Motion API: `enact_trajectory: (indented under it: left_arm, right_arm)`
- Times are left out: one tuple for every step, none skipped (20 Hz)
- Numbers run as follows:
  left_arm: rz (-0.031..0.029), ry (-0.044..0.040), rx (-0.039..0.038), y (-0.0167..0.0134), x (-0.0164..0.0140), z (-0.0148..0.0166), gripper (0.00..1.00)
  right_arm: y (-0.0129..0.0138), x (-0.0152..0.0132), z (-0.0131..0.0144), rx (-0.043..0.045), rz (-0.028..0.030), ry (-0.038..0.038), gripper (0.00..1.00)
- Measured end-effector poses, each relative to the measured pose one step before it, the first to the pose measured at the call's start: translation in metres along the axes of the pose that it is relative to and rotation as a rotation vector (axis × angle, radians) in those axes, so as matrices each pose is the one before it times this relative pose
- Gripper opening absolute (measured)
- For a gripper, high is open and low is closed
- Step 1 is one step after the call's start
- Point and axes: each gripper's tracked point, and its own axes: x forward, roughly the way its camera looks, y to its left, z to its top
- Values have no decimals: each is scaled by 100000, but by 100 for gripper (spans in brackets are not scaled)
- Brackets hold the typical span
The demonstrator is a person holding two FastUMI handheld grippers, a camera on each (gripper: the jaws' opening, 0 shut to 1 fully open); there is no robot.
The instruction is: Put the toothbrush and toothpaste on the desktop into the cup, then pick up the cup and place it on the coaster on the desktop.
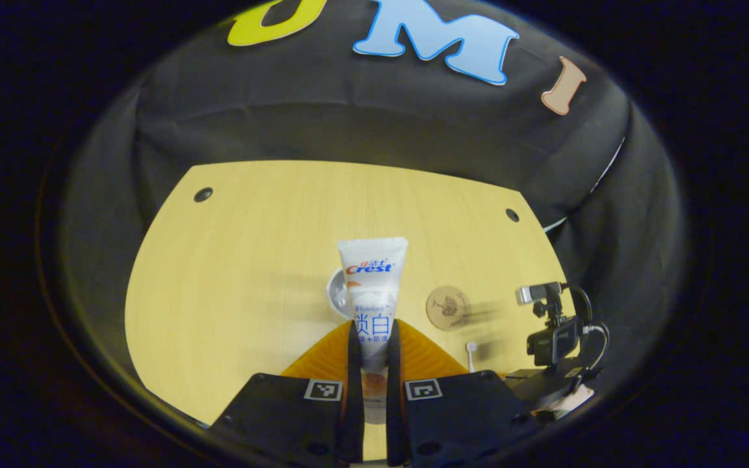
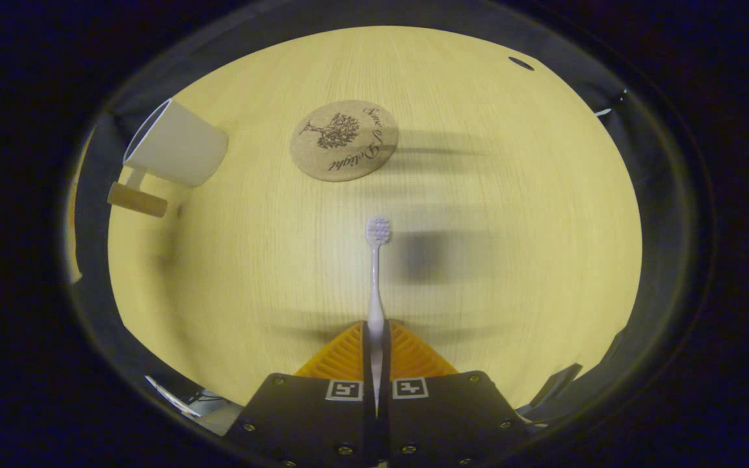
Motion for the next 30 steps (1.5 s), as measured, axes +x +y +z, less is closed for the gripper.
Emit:
enact_trajectory:
  left_arm:
    - [245,-1790,1098,111,659,1632,21]
    - [393,-1434,1396,184,569,1513,20]
    - [461,-1102,1728,232,877,1063,19]
    - [551,-1127,2237,146,876,837,19]
    - [436,-1113,2581,144,1114,538,19]
    - [129,-1061,2125,-78,1012,405,19]
    - [-442,-1047,1223,-34,835,85,19]
    - [-620,-903,402,17,739,148,20]
    - [-610,-719,-452,59,816,10,20]
    - [-819,-1005,-983,67,808,-9,20]
    - [-566,-1086,-578,22,660,-164,21]
    - [-103,-1356,195,125,664,-56,21]
    - [-146,-1816,701,24,748,-112,20]
    - [-466,-1809,598,-11,650,-132,20]
    - [-475,-1708,331,-211,389,-162,20]
    - [-74,-1967,260,-117,128,-65,20]
    - [-858,-3579,1169,-186,159,266,21]
    - [196,-1602,1845,-53,-36,-166,19]
    - [383,-1854,1908,25,-278,-42,19]
    - [372,-2044,1855,-88,2,-63,19]
    - [-273,-635,1163,-175,-16,-388,20]
    - [-11,5,354,-3,-109,-493,20]
    - [-221,358,-647,-111,-74,-512,27]
    - [239,725,-1428,-105,-91,-702,27]
    - [-305,100,-1262,-32,-116,-317,29]
    - [-1356,-145,-1201,-148,87,-66,31]
    - [-241,1741,-768,-12,-45,-549,35]
    - [-1802,1600,-877,-388,15,-470,37]
    - [833,756,-269,315,9,-198,40]
    - [511,-1253,-37,456,-187,491,43]
  right_arm:
    - [-5,-28,33,55,-277,-189,2]
    - [-11,9,-42,132,-312,-192,2]
    - [2,-35,45,210,-274,-214,2]
    - [8,7,-48,225,-235,-90,2]
    - [-8,-14,44,193,-97,24,2]
    - [-17,32,-47,194,29,15,2]
    - [-7,-39,31,207,57,-14,2]
    - [4,23,-32,296,143,39,3]
    - [-12,-40,50,520,86,40,3]
    - [22,68,-49,485,52,5,3]
    - [9,-17,33,433,2,-58,3]
    - [1,4,-23,320,-18,-58,3]
    - [-26,-51,42,176,-15,-117,3]
    - [27,31,-59,128,23,2,3]
    - [-34,4,67,194,57,162,3]
    - [2,21,-43,422,5,338,3]
    - [-1,167,87,528,146,352,3]
    - [-16,-215,-67,602,132,493,3]
    - [7,-19,107,504,203,494,3]
    - [-7,56,-31,451,195,246,3]
    - [-18,-16,71,409,228,75,3]
    - [11,15,-64,371,260,-76,3]
    - [-13,-1,33,273,225,-128,3]
    - [14,12,-47,253,191,-130,3]
    - [-11,-27,30,104,113,-128,3]
    - [6,36,-39,-71,38,-183,3]
    - [-13,-41,58,-229,-53,-225,3]
    - [33,98,-55,-359,-111,-233,3]
    - [-4,-59,-4,-289,-111,-193,3]
    - [-19,-21,7,-158,-148,-244,3]
